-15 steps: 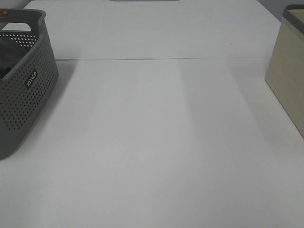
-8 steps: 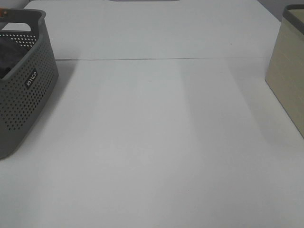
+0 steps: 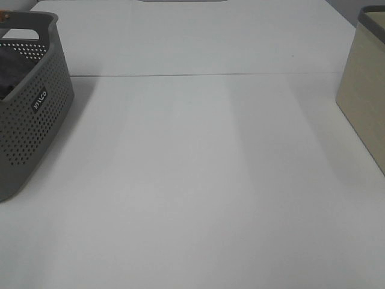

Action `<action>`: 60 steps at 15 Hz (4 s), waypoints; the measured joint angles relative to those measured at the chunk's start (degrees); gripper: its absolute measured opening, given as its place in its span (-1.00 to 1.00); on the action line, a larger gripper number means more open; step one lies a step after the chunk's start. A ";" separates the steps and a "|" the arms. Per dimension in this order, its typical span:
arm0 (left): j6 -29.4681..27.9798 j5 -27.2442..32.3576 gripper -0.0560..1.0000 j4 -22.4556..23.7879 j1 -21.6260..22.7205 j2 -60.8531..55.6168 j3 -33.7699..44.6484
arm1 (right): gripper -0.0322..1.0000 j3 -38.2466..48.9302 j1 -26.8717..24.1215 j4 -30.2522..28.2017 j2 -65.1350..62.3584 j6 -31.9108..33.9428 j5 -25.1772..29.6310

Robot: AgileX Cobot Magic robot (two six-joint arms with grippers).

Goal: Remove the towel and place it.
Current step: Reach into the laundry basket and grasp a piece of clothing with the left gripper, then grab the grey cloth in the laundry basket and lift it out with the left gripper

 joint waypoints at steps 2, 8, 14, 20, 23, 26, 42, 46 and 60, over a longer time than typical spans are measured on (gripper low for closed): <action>-0.11 0.00 0.98 0.00 0.00 0.00 0.00 | 0.43 0.00 0.00 0.00 0.00 0.00 0.00; 1.60 2.69 0.98 0.00 0.00 4.93 -2.81 | 0.43 0.00 0.00 0.00 0.00 0.00 0.00; 26.41 9.40 0.98 5.73 0.00 40.45 -27.50 | 0.43 0.00 0.00 0.00 0.00 0.00 0.00; 44.92 9.34 0.98 17.13 0.00 71.91 -48.19 | 0.43 0.00 0.00 0.00 0.00 0.00 0.00; 47.73 9.17 0.98 21.31 0.00 86.00 -57.07 | 0.43 0.00 0.00 0.00 0.00 0.00 0.00; 51.39 8.31 0.98 25.67 0.00 98.32 -59.76 | 0.43 0.00 0.00 0.00 0.00 0.00 0.00; 52.37 -1.83 -0.25 28.71 3.55 118.89 -63.71 | 0.43 0.00 0.00 0.00 0.00 0.00 0.00; 50.71 -1.83 -0.34 28.71 3.55 118.14 -63.71 | 0.43 0.00 0.00 0.00 0.00 0.00 0.00; 48.82 8.65 -0.89 27.39 -5.50 97.75 -70.13 | 0.43 0.00 0.00 0.00 0.00 0.00 0.00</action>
